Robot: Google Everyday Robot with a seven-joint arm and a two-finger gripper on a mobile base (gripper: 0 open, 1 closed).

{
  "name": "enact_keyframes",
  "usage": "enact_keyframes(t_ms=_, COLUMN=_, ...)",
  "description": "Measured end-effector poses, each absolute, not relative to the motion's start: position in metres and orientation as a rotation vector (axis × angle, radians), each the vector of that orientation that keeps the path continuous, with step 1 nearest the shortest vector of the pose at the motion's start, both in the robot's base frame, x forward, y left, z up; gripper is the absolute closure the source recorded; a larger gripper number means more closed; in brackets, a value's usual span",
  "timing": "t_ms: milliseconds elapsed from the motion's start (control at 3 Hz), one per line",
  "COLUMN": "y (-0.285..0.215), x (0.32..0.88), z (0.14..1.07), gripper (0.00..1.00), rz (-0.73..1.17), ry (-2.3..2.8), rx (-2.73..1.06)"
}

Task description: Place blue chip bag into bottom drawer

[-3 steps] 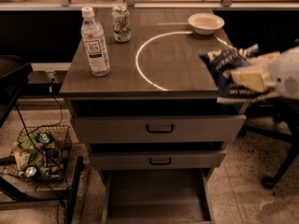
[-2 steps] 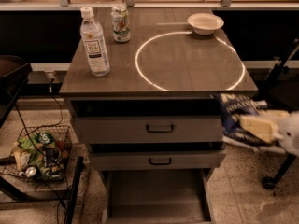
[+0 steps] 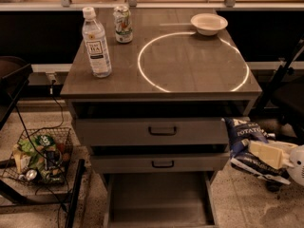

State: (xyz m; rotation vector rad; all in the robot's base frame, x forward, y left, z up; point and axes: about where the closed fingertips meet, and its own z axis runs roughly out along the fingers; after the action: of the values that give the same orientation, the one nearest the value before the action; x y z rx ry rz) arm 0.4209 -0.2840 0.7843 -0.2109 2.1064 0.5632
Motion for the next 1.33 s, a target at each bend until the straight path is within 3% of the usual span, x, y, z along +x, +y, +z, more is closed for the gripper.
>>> enact_keyframes(t_ms=667, y=-0.31, x=0.43, z=0.701, gripper=1.0, rz=0.585, ry=2.363, rx=-0.189)
enact_keyframes(t_ms=1000, y=-0.348, x=0.407, z=0.632, gripper=1.0, rz=0.622, ry=2.533, rx=-0.176)
enact_keyframes(t_ms=1333, y=-0.373, x=0.384, z=0.561, gripper=1.0, rz=0.769, ry=2.603, rx=-0.139)
